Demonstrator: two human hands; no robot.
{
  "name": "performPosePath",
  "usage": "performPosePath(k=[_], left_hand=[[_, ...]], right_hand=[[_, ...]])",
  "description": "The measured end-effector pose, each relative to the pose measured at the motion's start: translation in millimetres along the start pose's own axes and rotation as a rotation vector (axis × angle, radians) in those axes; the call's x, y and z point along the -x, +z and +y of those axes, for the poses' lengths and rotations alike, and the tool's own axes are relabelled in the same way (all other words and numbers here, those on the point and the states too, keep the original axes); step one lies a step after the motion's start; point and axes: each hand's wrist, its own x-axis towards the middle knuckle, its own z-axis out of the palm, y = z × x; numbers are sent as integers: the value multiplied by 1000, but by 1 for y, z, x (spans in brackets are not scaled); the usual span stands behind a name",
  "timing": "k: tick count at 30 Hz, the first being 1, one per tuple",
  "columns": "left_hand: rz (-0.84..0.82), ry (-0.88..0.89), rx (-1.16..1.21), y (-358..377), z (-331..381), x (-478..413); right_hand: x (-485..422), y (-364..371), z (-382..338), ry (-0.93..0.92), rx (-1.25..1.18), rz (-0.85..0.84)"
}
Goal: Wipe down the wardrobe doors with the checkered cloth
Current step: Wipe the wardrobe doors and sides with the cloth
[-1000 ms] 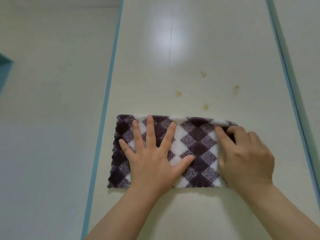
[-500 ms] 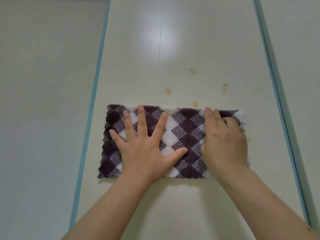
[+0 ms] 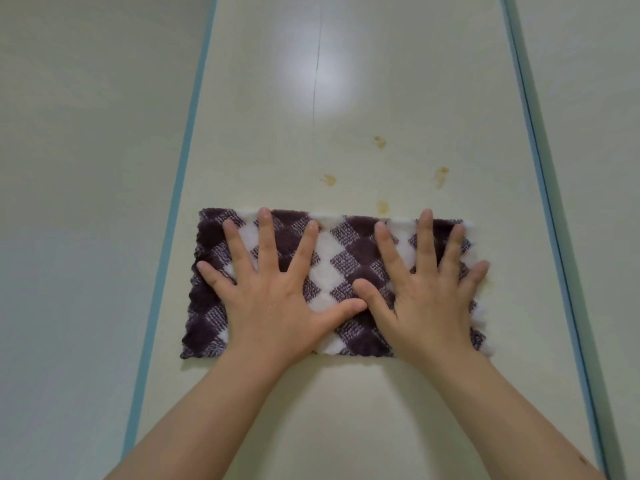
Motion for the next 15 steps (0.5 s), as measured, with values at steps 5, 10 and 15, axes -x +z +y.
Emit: performPosePath(k=[5,10,15], left_hand=[[-76,-16,-23,-6,-7,8],[-118,-86,-5,-8,-12,-18],[-148,-91,1,-19,-8,-71]], right_hand=[[5,4,-5,-258,88,-43],[-27,-1,-12,-188,87,-51],[-82,-12,-17,-112,82,-88]])
